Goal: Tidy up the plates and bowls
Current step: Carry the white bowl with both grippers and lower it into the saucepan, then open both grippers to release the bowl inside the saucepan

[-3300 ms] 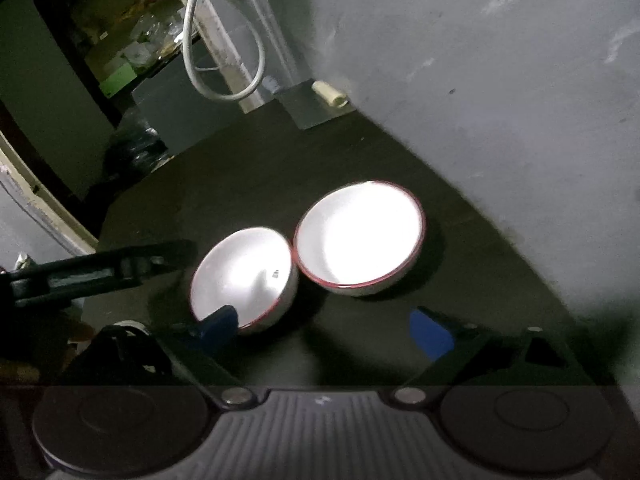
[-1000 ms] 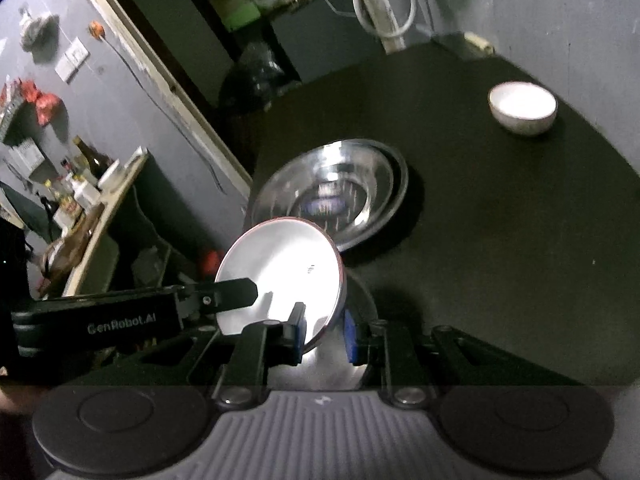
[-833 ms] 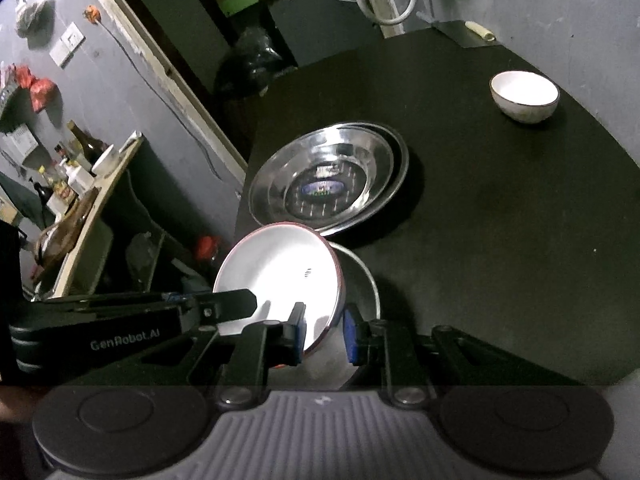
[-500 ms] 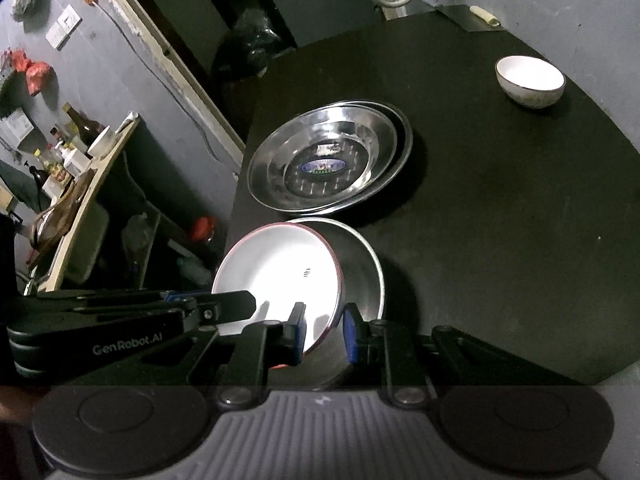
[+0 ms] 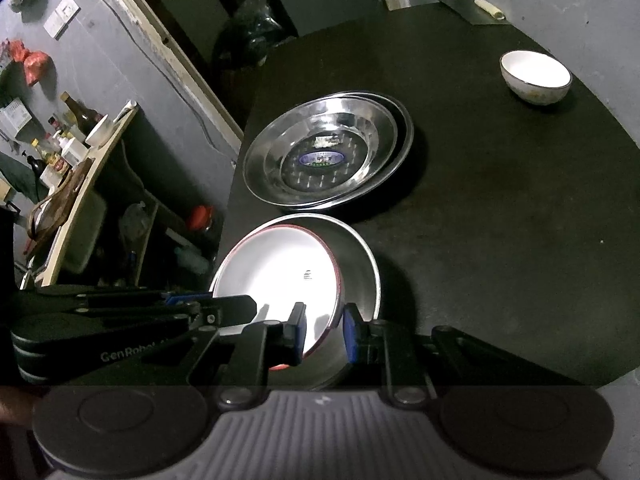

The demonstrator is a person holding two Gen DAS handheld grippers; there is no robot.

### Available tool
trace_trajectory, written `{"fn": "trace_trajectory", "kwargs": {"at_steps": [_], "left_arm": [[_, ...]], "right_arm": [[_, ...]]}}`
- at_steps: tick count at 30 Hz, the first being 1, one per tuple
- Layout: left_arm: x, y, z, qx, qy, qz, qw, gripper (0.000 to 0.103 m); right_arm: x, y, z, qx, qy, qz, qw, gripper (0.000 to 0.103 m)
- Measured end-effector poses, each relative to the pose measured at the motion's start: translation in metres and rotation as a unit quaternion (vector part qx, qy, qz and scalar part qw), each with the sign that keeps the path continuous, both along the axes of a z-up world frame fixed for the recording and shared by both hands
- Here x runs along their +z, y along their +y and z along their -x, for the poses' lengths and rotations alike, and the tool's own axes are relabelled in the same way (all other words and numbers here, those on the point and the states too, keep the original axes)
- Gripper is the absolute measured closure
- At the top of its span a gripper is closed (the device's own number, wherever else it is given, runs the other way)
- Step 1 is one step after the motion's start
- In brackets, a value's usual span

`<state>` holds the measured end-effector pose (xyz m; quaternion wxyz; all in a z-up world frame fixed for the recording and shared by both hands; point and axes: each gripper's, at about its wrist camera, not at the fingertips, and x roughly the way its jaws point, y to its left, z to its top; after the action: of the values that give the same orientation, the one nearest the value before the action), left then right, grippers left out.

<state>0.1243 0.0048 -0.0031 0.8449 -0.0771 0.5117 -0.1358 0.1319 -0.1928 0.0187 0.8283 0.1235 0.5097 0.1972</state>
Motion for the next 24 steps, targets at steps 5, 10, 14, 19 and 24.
{"fn": "trace_trajectory", "kwargs": {"at_steps": [5,10,14,19,24], "left_arm": [[-0.003,-0.001,-0.003,0.001,0.009,-0.006,0.9999,0.09],[-0.005,0.0,-0.005,0.004,0.014,-0.007,0.9999,0.089],[-0.004,0.0,-0.006,0.005,0.012,-0.008,0.9999,0.088],[0.001,0.003,-0.004,0.007,0.005,-0.009,0.9999,0.084],[0.017,0.005,0.001,0.007,-0.024,-0.014,0.9996,0.069]], "right_arm": [[-0.002,0.001,-0.004,0.007,0.008,0.002,1.0,0.081],[-0.005,0.001,-0.008,0.009,0.013,0.003,1.0,0.08],[-0.005,0.003,-0.008,0.01,0.014,0.004,1.0,0.079],[-0.003,0.003,-0.008,0.008,0.009,0.009,1.0,0.077],[0.005,0.002,-0.004,0.006,-0.011,0.011,1.0,0.065]]}}
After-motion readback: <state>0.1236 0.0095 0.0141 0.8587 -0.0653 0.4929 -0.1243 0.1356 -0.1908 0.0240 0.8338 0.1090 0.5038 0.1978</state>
